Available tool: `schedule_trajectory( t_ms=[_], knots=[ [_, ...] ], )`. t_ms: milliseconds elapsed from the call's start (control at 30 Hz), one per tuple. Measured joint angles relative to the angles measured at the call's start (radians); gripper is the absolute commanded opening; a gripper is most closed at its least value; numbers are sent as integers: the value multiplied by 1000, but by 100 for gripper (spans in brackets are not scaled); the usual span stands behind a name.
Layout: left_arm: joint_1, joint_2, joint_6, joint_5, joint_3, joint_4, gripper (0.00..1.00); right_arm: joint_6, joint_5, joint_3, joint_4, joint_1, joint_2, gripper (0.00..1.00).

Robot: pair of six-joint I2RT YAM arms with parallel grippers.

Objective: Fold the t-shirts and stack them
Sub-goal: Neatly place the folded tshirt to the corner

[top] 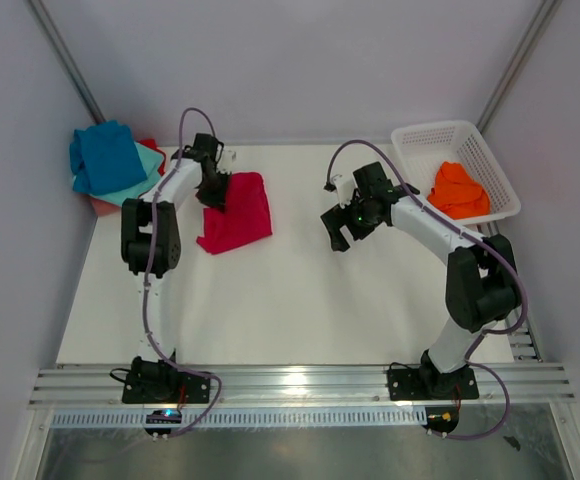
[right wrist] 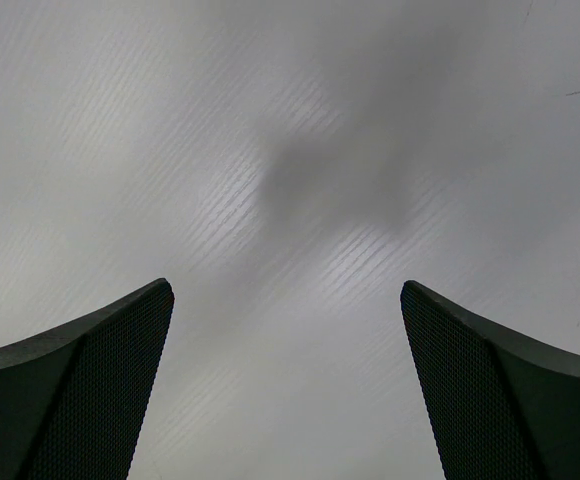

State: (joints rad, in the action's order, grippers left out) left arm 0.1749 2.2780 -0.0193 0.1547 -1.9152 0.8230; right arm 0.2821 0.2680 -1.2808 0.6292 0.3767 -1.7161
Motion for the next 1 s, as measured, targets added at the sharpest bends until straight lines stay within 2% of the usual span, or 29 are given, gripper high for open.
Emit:
schedule_trajectory(
  t_ms=[200, 667, 1000],
  knots=[
    [-38, 0, -69, -117, -13, 7, 0, 0, 0, 0, 0, 0, 6, 99],
    [-82, 2, -129, -231, -83, 19, 0, 0, 1, 4, 0, 0, 17, 99],
    [-94, 13, -206, -369, -119, -19, 0, 0, 2, 6, 0, 0, 41, 99]
  ],
)
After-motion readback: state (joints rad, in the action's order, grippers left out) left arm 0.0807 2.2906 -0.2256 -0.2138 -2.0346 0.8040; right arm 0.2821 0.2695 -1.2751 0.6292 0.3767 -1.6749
